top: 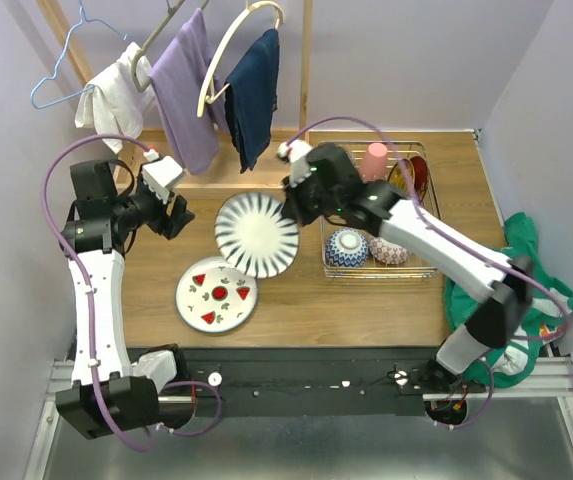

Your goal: Load the mixed dishes into the dish rack

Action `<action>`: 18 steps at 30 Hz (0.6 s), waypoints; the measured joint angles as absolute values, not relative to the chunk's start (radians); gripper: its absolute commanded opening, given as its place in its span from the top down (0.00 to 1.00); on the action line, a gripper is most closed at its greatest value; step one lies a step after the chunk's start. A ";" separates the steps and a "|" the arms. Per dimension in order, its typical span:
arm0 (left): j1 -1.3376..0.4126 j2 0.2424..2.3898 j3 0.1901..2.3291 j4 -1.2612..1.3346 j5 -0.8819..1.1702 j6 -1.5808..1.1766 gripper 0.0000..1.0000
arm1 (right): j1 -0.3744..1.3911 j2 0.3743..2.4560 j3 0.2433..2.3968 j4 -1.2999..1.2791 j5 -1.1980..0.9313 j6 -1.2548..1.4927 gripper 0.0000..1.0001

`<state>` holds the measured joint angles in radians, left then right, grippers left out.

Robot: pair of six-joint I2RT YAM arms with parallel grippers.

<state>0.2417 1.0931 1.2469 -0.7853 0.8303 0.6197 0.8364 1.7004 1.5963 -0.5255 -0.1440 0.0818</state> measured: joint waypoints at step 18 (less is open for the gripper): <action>0.128 1.036 1.118 -0.793 0.760 0.506 0.24 | 0.673 1.368 1.514 -0.576 0.792 0.085 0.99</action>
